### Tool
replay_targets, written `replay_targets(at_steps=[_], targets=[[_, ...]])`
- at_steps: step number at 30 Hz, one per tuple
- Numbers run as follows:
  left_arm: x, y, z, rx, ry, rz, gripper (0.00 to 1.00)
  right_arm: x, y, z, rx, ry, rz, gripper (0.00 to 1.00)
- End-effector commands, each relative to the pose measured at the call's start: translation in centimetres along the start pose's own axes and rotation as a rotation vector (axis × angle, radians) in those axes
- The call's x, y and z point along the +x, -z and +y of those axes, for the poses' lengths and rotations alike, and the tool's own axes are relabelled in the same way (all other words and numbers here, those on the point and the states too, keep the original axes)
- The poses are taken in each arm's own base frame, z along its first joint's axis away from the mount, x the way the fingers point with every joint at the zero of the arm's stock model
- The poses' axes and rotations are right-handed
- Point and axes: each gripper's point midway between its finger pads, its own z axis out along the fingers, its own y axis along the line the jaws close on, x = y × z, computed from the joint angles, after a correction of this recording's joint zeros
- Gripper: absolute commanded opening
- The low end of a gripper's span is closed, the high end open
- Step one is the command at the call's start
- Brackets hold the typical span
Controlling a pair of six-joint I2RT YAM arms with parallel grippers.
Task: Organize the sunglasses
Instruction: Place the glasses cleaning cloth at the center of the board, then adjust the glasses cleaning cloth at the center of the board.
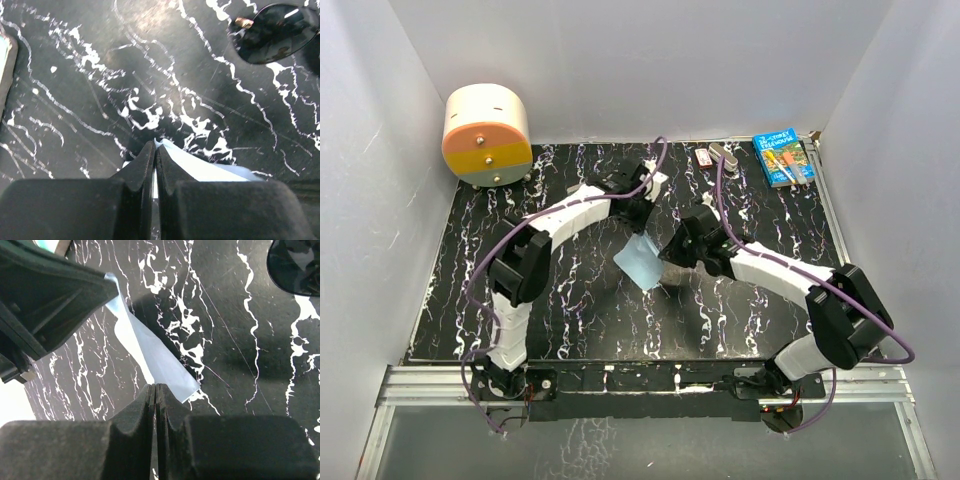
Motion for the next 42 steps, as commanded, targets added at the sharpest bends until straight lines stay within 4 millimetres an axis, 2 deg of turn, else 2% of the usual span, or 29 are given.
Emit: replay_targets(at_steps=[1, 5, 8, 14, 17, 20, 25, 29, 34, 39, 40, 42], targets=[[-3.0, 0.0, 0.0, -0.066, -0.05, -0.056, 0.0, 1.1, 1.2, -0.3, -0.029, 0.021, 0.038, 0.08], [-4.2, -1.6, 0.2, -0.092, -0.067, -0.056, 0.0, 0.6, 1.7, -1.4, -0.003, 0.008, -0.012, 0.08], [-5.1, -2.3, 0.1, -0.09, -0.078, -0.059, 0.0, -0.9, 2.4, -1.8, 0.018, 0.018, -0.081, 0.08], [-5.3, -3.8, -0.1, -0.096, -0.106, -0.049, 0.0, -2.8, 2.2, -3.4, 0.106, 0.054, -0.12, 0.08], [-5.0, -4.1, -0.3, -0.09, -0.107, -0.041, 0.0, -2.8, 1.9, -4.5, 0.161, 0.076, -0.104, 0.09], [-4.8, -4.3, -0.7, -0.08, -0.105, -0.039, 0.0, -2.1, 1.6, -5.2, 0.186, 0.086, -0.071, 0.14], [-5.0, -4.8, -0.8, -0.087, -0.107, -0.054, 0.0, -1.5, 1.2, -6.2, 0.211, 0.082, -0.052, 0.15], [-5.9, -4.9, -1.1, -0.075, -0.106, -0.083, 0.0, -2.3, 1.7, -6.0, 0.219, 0.079, -0.083, 0.17], [-6.6, -5.8, -1.8, -0.061, -0.112, -0.082, 0.01, -3.1, 2.2, -4.5, 0.175, 0.106, -0.1, 0.19], [-6.3, -6.9, -1.3, -0.089, -0.099, -0.068, 0.55, -2.1, 1.1, -3.8, 0.122, 0.171, -0.03, 0.18], [-6.4, -6.7, -1.1, -0.102, -0.099, -0.072, 0.73, -1.9, 0.8, -3.7, 0.11, 0.177, -0.022, 0.18], [-7.0, -6.0, -0.9, -0.123, -0.102, -0.089, 0.79, -1.5, 0.5, -3.7, 0.092, 0.185, -0.009, 0.15]])
